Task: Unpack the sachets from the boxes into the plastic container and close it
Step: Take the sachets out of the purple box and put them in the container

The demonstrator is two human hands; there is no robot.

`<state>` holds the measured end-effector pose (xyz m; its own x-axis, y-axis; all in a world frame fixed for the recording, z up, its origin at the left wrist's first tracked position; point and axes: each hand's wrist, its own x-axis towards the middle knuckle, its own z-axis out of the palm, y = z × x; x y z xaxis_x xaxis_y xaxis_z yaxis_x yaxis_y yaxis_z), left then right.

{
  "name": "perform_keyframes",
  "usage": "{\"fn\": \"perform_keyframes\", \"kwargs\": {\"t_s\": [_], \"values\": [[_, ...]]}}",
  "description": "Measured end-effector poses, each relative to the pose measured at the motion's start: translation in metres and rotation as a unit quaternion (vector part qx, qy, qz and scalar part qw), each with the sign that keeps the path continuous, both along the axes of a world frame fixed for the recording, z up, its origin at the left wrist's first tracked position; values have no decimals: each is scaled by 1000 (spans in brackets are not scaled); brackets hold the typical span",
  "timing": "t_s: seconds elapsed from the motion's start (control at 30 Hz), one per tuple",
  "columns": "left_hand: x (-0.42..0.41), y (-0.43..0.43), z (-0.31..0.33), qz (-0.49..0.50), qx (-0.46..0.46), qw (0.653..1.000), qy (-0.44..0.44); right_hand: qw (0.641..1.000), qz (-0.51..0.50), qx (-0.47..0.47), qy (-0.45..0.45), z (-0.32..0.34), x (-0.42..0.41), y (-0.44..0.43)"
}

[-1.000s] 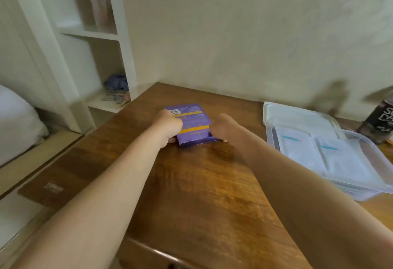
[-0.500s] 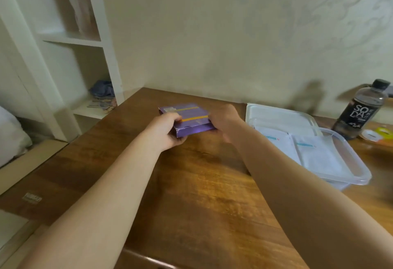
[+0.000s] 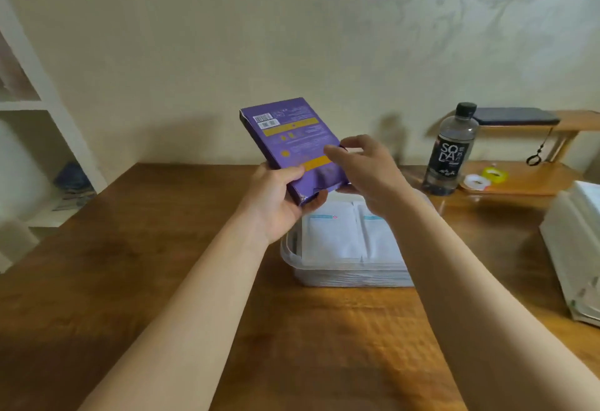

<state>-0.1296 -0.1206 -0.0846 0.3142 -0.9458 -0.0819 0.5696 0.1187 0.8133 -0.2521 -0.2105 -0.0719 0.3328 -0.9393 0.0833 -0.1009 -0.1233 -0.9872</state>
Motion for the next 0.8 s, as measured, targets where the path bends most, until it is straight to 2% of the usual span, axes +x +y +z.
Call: {"fn": "perform_keyframes", "kwargs": {"t_s": [0.17,0.43,0.67,0.8], "values": [[-20,-21,-11,-24,-9,998,-49,1000,-10,-23,5,-17,-13,-15],[-10,-31,-20,-45,-30,998,-44,999,20,36,-31,-28,-17,-32],[-14,-37,-23,-49,-55,992,-99,999,-21,26,-31,-26,-14,-31],[-13,-36,-22,-57,-64,991,-101,998,-26,34,-41,-26,-16,-35]]}}
